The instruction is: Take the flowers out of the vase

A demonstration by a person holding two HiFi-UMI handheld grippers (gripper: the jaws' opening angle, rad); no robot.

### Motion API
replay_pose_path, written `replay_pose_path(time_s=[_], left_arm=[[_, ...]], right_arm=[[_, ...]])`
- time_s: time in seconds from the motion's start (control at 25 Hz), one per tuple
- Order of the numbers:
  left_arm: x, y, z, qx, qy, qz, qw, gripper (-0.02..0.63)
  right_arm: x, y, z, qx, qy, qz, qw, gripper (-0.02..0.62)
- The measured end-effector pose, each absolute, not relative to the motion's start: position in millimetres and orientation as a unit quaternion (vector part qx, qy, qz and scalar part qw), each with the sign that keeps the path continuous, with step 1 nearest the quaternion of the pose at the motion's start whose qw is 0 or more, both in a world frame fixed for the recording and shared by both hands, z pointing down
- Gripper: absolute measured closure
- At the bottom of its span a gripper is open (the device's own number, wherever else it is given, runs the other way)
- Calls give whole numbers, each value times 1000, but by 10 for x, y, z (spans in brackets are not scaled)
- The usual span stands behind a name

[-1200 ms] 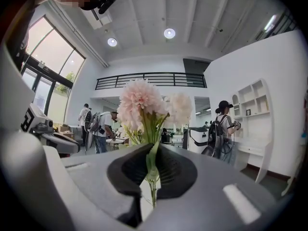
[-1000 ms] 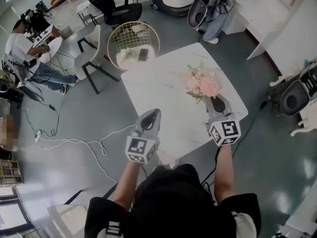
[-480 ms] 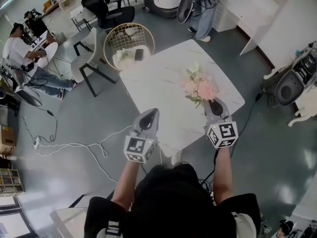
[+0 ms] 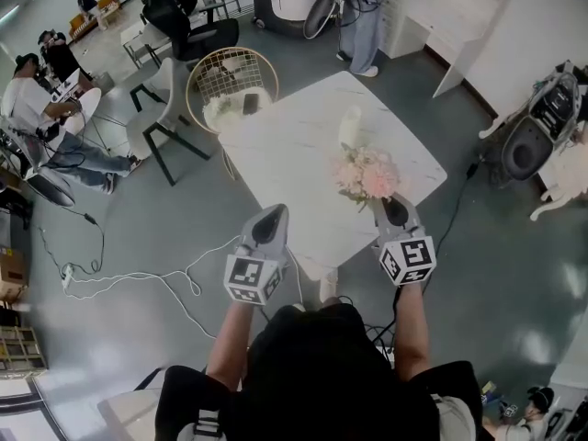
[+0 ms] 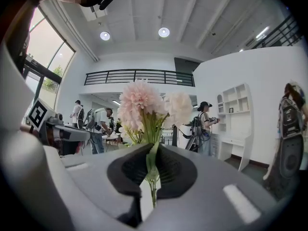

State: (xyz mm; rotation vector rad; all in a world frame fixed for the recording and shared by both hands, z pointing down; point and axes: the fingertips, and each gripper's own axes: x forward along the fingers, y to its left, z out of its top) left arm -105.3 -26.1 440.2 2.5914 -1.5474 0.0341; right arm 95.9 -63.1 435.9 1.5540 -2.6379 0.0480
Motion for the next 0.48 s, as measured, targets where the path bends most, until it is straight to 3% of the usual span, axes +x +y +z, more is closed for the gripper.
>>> replay_pose_path(time_s=[0.48], left_arm=[[-1177,-8,4432,861,-505,19,60,598]], right_arm=[[967,-131,4562,524,-850,32,49,581]])
